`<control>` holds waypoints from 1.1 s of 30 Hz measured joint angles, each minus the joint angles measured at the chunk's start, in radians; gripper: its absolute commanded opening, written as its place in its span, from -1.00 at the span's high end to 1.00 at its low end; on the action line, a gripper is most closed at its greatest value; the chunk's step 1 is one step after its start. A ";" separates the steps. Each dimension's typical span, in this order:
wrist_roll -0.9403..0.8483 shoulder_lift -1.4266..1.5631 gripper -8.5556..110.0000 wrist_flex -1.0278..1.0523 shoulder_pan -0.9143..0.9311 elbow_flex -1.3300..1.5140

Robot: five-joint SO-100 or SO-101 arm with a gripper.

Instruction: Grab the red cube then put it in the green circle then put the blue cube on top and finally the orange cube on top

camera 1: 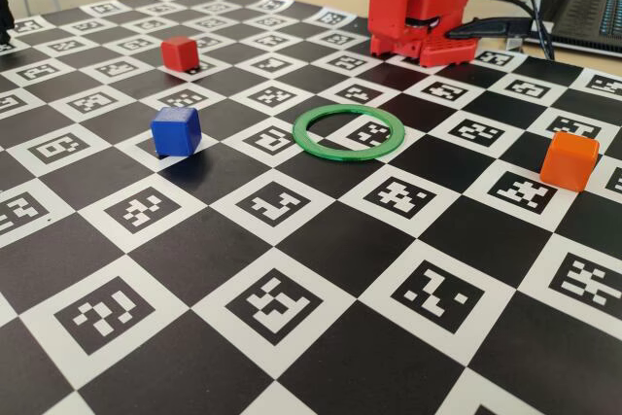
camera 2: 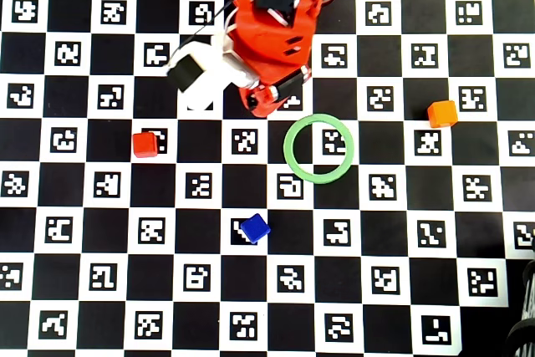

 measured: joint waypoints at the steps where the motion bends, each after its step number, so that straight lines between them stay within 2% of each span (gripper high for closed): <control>1: 0.000 -0.044 0.86 0.028 0.031 -0.044; 9: 0.002 -0.252 0.60 0.078 0.278 -0.209; 18: 0.012 -0.382 0.30 0.074 0.430 -0.282; 25: 0.058 -0.482 0.17 0.063 0.515 -0.351; 33: 0.060 -0.561 0.15 -0.017 0.526 -0.356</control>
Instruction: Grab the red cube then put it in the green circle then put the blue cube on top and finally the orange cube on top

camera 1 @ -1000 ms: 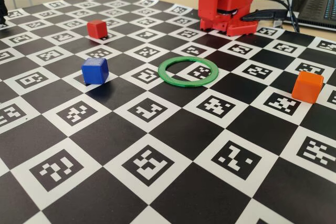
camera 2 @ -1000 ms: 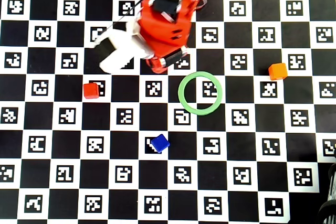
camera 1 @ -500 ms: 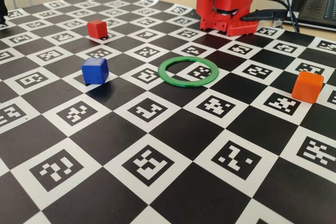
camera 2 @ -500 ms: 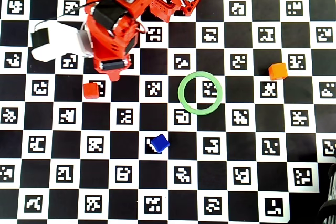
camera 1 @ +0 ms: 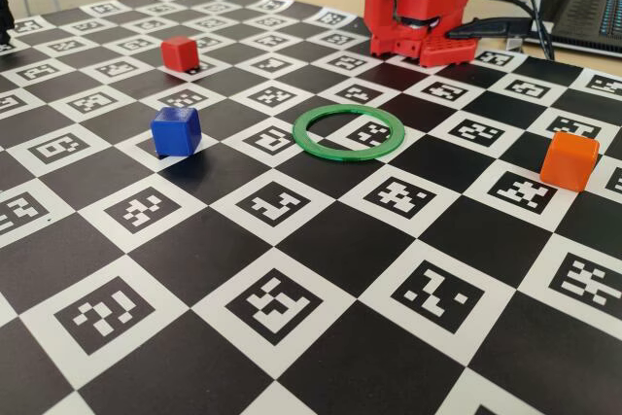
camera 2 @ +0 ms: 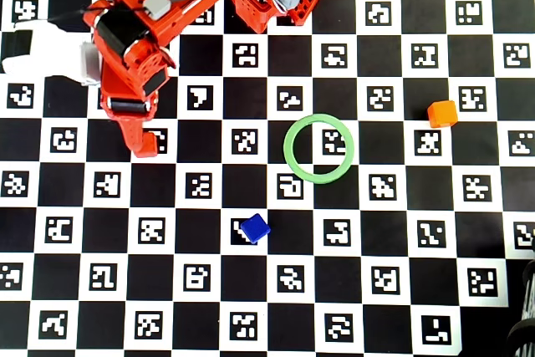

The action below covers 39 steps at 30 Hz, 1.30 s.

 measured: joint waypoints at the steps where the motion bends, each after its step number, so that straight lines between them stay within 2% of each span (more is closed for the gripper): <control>1: 0.000 -0.008 0.14 -0.014 0.000 0.000; 21: -0.114 -0.072 0.12 -0.365 -0.012 0.322; 39: -0.104 -0.101 0.12 -0.486 -0.072 0.391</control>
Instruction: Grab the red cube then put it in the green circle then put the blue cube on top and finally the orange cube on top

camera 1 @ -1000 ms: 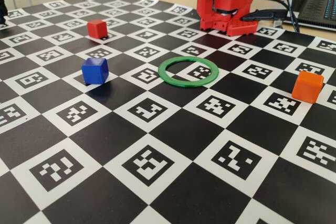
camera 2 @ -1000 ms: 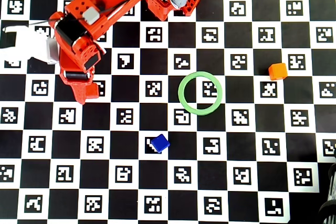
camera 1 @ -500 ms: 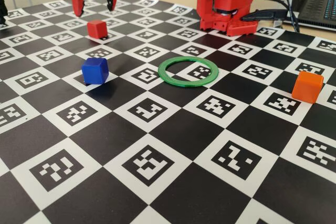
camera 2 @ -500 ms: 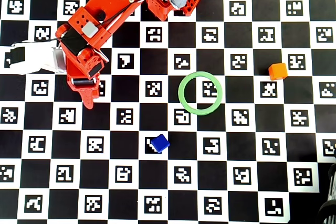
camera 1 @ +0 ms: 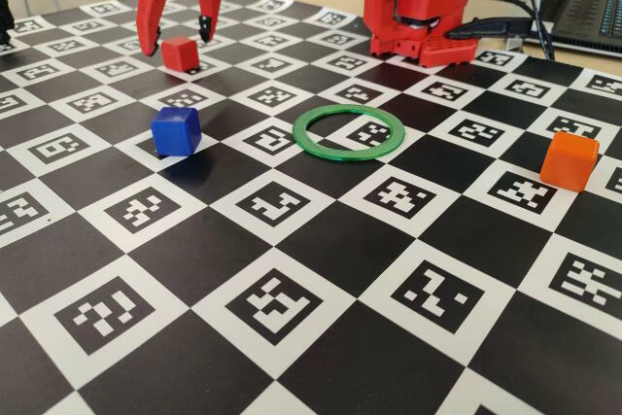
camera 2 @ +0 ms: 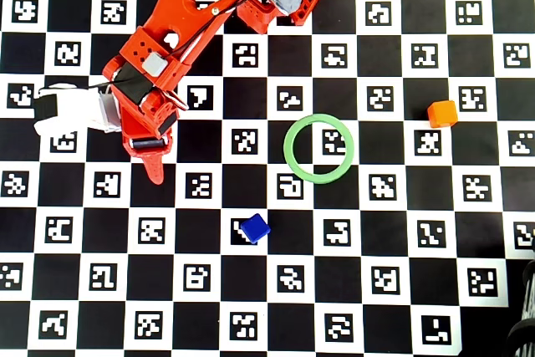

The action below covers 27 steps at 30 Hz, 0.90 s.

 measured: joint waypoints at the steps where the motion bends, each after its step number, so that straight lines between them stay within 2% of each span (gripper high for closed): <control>1: 0.002 0.000 0.12 -0.005 0.000 0.000; 27: -0.009 -0.121 0.12 -0.057 0.025 -0.023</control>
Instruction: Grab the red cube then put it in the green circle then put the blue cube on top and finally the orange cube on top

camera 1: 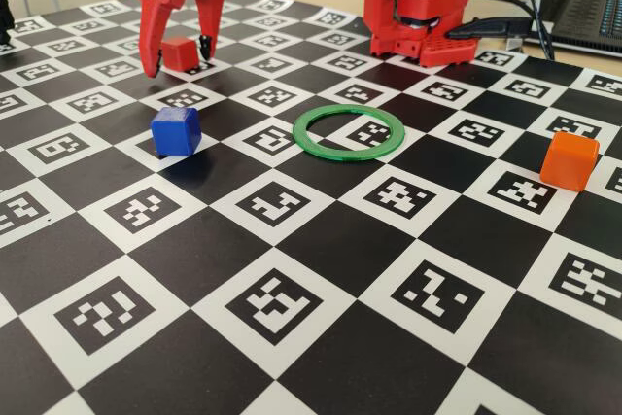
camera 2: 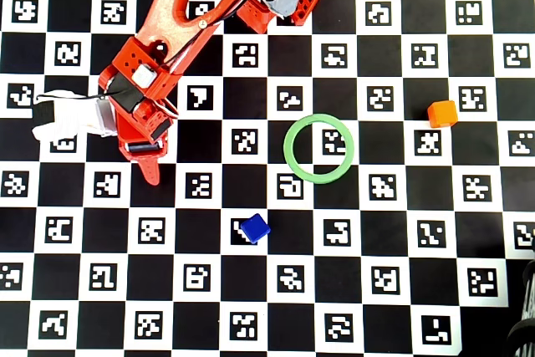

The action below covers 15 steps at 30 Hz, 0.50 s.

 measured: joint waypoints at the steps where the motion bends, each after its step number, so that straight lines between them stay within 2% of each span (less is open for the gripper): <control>1: 0.000 0.000 0.12 0.000 0.000 -0.002; 15: 0.012 -0.020 0.11 -0.037 0.000 -0.018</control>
